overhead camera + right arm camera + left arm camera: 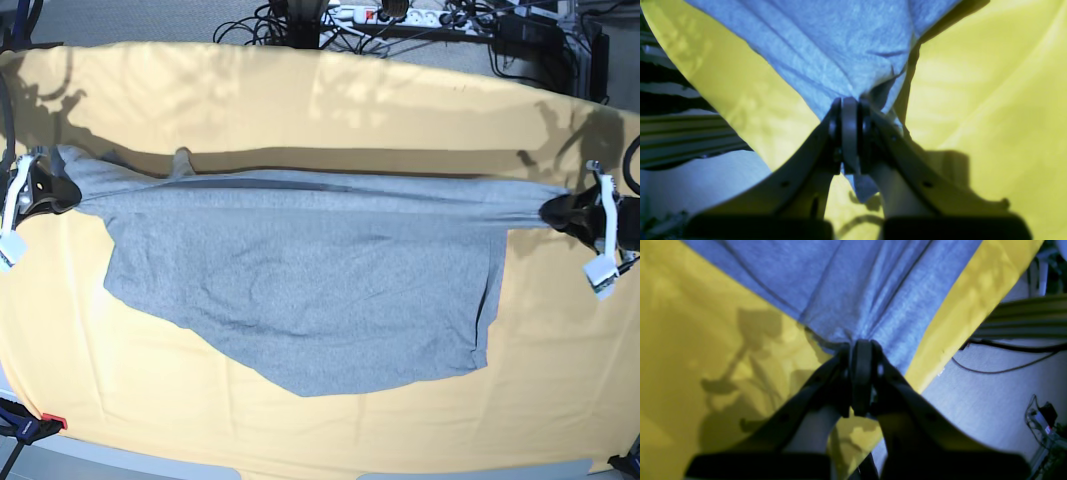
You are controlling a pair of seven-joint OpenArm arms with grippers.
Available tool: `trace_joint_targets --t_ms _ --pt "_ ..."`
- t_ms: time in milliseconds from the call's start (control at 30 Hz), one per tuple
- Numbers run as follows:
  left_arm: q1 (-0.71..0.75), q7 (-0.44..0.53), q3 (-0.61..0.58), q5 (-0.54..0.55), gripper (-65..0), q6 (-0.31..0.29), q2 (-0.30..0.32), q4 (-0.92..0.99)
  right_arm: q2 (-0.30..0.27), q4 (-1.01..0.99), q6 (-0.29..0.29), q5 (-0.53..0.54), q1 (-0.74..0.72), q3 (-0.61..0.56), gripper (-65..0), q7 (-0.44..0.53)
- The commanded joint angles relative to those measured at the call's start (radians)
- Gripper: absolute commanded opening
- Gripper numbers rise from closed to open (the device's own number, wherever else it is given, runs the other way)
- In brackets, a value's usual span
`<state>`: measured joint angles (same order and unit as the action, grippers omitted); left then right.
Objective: Layout the t-shirt on the table in an organized manner, then fold the t-shirt properly
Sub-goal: 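Lift the t-shirt and pull both grippers apart to stretch it, then lay the stretched t-shirt flat and open both grippers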
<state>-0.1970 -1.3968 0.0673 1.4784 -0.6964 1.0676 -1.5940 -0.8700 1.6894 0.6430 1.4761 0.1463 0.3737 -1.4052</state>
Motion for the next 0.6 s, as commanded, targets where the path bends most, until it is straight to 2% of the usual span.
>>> trace_joint_targets --t_ms 0,133,400,567 --pt "-0.019 0.001 0.016 0.005 -65.0 -0.002 0.041 -0.008 -0.036 0.014 -0.004 0.007 0.002 0.013 -65.0 0.009" --pt "-0.019 0.001 0.016 0.005 -65.0 -0.002 0.076 -0.008 -0.045 0.045 -0.003 0.007 0.052 0.013 -65.0 0.009" --pt "-0.003 0.001 0.013 0.005 -65.0 -0.002 0.054 -0.008 -0.039 0.111 0.055 0.007 0.145 0.013 -65.0 0.009" --pt "0.119 0.001 0.013 0.005 -65.0 -0.002 0.042 -0.008 -0.039 0.111 0.053 -0.085 0.225 0.013 -65.0 0.009"
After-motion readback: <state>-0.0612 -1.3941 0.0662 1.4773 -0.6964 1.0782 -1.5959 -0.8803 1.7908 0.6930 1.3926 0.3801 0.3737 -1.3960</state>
